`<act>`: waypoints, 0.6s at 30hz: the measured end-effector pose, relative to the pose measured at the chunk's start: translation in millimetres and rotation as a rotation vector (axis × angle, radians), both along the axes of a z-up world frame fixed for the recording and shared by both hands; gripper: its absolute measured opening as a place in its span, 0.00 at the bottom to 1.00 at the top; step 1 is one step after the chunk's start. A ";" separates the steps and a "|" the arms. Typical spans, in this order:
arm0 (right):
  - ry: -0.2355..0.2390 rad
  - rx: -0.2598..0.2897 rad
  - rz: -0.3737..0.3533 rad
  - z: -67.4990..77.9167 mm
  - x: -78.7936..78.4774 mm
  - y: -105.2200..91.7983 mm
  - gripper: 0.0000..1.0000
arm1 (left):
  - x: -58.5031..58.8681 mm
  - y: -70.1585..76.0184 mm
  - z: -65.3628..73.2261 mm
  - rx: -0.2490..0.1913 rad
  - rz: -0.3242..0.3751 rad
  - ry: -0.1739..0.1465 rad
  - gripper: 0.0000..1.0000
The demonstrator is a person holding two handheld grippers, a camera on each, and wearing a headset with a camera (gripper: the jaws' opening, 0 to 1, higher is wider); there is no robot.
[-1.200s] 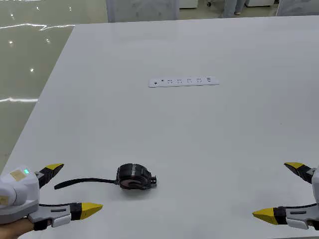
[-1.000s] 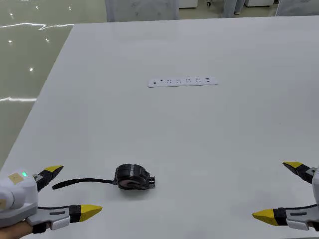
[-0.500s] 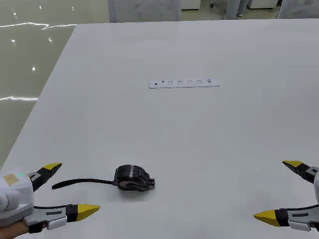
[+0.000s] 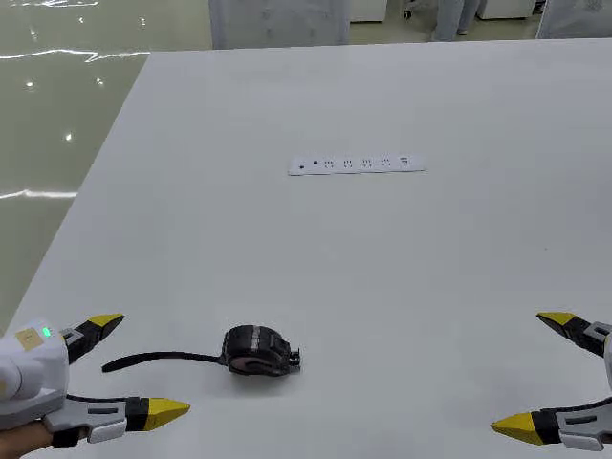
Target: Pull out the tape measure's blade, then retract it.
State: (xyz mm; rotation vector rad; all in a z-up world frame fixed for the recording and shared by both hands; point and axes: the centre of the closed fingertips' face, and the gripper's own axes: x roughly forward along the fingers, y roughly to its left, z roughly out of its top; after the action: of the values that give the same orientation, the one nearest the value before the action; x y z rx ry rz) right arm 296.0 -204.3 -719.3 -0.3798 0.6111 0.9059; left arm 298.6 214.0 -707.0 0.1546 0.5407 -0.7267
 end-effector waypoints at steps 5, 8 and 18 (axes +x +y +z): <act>-0.001 0.004 0.046 5.7 8.7 10.4 1.00 | 3.1 -16.7 5.2 0.040 -0.108 0.026 1.00; 0.001 0.009 0.074 7.4 12.4 18.9 1.00 | 5.9 -26.9 7.8 0.052 -0.160 0.033 1.00; 0.007 0.031 0.142 16.3 23.4 50.5 1.00 | 12.0 -55.7 5.4 0.135 -0.337 0.066 1.00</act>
State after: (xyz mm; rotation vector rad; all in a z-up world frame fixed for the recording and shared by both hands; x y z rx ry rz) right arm 319.3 -153.8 -703.0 -0.3955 0.5810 1.0517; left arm 310.6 158.3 -701.7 0.3544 0.6352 -1.0263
